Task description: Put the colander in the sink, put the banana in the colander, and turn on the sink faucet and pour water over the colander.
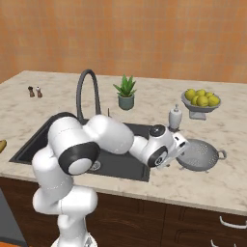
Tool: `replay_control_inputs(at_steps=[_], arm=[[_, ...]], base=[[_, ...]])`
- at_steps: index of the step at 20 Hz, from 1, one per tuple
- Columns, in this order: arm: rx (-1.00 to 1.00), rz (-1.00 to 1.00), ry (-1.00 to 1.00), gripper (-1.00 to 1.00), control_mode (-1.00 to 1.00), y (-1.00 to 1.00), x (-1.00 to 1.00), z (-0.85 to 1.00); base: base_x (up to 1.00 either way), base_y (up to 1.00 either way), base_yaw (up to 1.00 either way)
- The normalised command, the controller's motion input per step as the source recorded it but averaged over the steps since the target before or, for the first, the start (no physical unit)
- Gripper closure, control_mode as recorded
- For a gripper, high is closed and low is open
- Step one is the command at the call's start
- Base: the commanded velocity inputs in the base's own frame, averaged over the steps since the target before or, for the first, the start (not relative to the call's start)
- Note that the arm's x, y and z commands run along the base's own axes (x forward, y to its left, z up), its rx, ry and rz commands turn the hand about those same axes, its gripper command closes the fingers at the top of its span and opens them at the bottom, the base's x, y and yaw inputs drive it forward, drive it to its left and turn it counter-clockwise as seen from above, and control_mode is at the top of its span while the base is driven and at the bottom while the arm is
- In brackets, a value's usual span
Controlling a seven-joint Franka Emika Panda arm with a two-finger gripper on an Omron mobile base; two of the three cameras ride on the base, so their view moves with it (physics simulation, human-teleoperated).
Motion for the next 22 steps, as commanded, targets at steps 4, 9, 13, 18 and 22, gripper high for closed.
replay_control_inputs(at_steps=[4,9,13,18,22], arm=[[0.0,0.01,0.0,-1.0,-1.0,-0.27,0.22,-0.06],[0.01,0.0,0.02,-1.0,-1.0,-0.31,0.24,-0.05],[0.1,0.0,0.08,-1.0,-1.0,-0.36,0.18,-0.16],[0.16,0.0,0.11,1.0,-1.0,-0.11,0.01,-0.3],[0.16,0.04,0.0,1.0,-1.0,0.04,-0.03,-0.06]], base=[[0.0,0.0,0.0],[0.0,0.0,0.0],[0.0,0.0,0.0],[0.0,0.0,0.0],[0.0,0.0,0.0]])
